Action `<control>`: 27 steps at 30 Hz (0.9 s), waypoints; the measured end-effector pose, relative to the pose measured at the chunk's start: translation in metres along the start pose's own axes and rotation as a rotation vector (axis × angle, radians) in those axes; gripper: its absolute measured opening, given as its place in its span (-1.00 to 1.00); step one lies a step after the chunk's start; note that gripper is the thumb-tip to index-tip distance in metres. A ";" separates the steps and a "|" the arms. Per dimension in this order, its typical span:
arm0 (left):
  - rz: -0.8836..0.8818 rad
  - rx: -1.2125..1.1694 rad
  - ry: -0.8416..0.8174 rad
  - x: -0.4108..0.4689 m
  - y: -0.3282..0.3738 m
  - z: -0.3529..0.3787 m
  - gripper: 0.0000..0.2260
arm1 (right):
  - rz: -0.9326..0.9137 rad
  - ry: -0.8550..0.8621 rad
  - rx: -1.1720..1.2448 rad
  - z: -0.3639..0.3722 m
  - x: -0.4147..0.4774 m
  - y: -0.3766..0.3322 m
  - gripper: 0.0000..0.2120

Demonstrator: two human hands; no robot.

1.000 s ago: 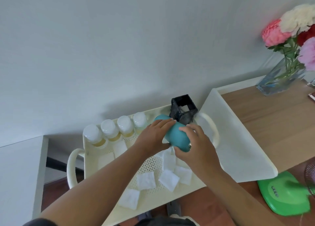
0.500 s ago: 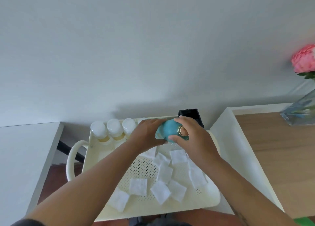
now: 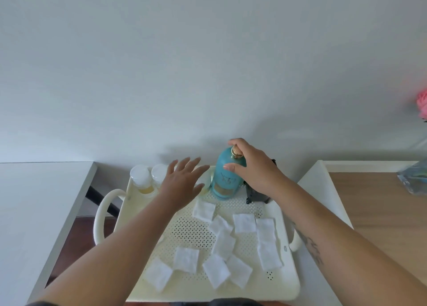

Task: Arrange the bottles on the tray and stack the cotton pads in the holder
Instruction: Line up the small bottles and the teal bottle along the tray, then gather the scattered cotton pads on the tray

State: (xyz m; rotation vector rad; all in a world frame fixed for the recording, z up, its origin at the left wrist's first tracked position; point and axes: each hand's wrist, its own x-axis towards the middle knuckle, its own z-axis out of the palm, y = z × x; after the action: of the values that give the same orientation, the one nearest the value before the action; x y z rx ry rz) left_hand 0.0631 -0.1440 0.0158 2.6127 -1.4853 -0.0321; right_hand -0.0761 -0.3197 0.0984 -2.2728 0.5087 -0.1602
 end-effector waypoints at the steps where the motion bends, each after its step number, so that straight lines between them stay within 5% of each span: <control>1: -0.007 -0.006 -0.007 -0.001 -0.001 0.001 -0.50 | 0.005 -0.030 0.013 0.000 0.003 0.000 -0.51; 6: -0.017 -0.020 -0.018 -0.005 -0.002 0.005 -0.50 | -0.037 -0.134 0.126 0.008 0.007 0.001 -0.31; 10: -0.014 -0.016 -0.014 -0.006 -0.004 0.008 -0.50 | -0.041 0.038 0.206 0.024 0.001 0.010 -0.17; 14: -0.011 -0.022 -0.010 -0.006 -0.004 0.008 -0.50 | -0.022 0.216 0.151 0.041 -0.004 0.019 -0.32; 27: 0.001 -0.038 -0.008 -0.008 -0.004 0.008 -0.50 | -0.042 0.162 0.194 0.043 -0.004 0.027 -0.34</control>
State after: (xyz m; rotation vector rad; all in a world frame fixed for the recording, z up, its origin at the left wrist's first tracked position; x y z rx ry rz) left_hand 0.0621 -0.1361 0.0070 2.5855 -1.4739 -0.0705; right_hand -0.0763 -0.3052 0.0495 -2.0913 0.5063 -0.4004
